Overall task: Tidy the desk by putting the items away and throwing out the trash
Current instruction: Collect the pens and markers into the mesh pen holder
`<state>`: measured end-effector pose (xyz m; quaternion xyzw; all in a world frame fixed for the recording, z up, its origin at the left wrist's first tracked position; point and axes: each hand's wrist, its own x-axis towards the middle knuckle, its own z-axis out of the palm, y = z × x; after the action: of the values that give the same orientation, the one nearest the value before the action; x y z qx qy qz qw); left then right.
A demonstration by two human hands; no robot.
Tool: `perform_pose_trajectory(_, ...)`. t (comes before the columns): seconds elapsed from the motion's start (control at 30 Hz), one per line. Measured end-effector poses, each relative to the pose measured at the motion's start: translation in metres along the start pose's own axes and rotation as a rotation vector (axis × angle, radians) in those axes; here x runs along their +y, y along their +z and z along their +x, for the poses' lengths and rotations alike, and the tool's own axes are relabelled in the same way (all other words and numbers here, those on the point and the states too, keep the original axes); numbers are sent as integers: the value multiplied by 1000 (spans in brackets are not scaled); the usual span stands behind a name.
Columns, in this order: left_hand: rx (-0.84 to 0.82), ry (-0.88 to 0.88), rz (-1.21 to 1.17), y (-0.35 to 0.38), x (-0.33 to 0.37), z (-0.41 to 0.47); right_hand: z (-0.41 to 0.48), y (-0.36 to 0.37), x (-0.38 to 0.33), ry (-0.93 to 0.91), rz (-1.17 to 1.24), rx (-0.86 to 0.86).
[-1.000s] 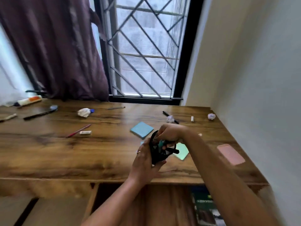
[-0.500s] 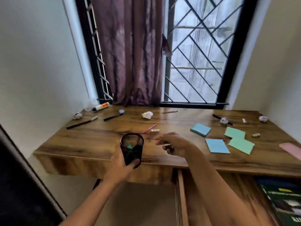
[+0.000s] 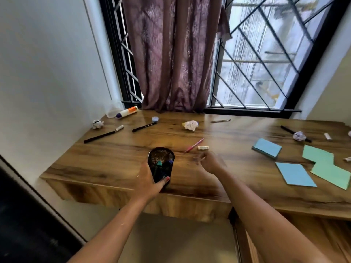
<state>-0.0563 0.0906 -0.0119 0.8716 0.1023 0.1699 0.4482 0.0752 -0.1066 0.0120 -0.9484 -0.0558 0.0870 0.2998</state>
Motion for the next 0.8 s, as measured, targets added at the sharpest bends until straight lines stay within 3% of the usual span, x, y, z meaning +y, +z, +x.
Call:
perform_pose_trajectory(0.1, -14, -21, -37, 13, -12, 37, 35, 12, 0, -71, -216, 102)
perform_pose_trajectory(0.3, -123, -62, -64, 31, -28, 101, 98, 28, 5, -452, -579, 70)
perform_pose_trajectory(0.57, -155, -92, -87, 28, -47, 137, 127, 31, -5, -813, -654, 80)
perform_pose_trajectory(0.63, -126, -104, -65, 23, -49, 141, 127, 29, -14, -800, -507, 200)
perform_pose_trajectory(0.73, -86, -90, -37, 17, -56, 150, 120, 23, -50, -710, 22, 436)
perform_pose_trajectory(0.8, -85, -75, -35, 13, -60, 159, 114, 17, -86, -699, 340, 490)
